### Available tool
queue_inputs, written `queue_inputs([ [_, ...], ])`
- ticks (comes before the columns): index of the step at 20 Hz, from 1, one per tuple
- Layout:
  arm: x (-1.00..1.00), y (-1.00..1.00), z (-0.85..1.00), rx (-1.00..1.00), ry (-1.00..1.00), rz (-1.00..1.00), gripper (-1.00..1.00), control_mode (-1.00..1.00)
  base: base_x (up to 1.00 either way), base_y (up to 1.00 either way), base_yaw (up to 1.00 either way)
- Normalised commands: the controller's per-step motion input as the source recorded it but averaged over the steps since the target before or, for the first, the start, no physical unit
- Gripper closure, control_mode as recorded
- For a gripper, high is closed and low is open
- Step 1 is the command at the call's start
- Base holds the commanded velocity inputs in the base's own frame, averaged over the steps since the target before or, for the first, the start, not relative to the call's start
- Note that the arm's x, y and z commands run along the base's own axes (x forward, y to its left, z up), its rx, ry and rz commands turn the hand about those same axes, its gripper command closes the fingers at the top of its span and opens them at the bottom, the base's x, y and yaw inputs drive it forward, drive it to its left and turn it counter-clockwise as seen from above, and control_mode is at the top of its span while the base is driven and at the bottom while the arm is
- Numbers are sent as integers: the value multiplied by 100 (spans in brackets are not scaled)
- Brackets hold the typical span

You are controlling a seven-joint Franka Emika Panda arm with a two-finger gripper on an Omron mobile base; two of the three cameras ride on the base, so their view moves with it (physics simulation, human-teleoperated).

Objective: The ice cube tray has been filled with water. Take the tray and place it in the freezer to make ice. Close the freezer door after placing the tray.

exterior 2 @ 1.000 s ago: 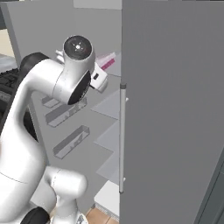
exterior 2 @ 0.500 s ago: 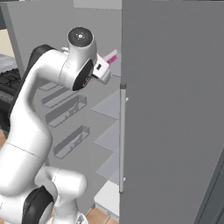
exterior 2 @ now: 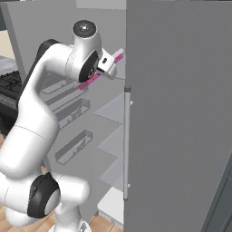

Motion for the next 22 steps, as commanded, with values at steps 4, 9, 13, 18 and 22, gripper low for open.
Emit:
queue_inputs([
  [4, 34, -10, 0, -3, 0, -1, 100, -100, 0, 0, 0],
  [9, 29, -8, 0, -3, 0, -4, 100, -100, 0, 0, 0],
  [13, 52, -1, 0, -3, 0, -4, 100, -100, 0, 0, 0],
  [18, 36, -17, 0, 0, 1, -2, 100, -100, 0, 0, 0],
  [22, 22, -22, 0, 0, 0, 0, 100, -100, 0, 0, 0],
])
